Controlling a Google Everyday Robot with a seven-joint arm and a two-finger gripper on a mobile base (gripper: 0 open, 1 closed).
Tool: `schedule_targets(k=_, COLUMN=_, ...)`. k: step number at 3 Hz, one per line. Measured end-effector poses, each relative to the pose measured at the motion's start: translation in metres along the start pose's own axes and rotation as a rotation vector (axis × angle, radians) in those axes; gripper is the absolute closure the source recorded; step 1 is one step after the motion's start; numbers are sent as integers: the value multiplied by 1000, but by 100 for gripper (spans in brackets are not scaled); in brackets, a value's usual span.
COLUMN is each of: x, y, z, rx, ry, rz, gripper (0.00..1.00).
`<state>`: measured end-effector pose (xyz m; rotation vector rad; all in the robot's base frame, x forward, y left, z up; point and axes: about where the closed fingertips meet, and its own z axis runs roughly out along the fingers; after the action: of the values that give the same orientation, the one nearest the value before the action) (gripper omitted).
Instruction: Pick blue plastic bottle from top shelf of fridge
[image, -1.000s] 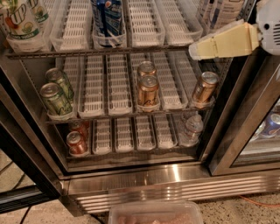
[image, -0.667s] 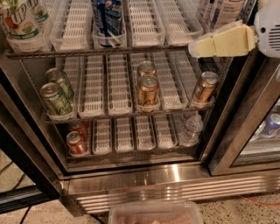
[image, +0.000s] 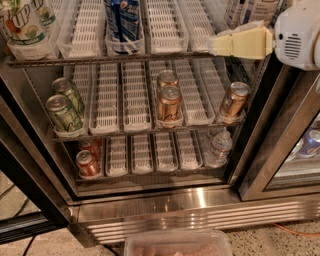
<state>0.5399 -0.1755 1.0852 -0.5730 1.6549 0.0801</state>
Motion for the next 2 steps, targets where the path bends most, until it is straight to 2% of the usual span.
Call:
schedule_targets(k=1, x=-4, y=1, z=0, rx=2, ry=-10, rz=1, gripper=0)
schedule_targets(k=2, x=-4, y=1, z=0, rx=2, ry=-10, rz=1, gripper=0)
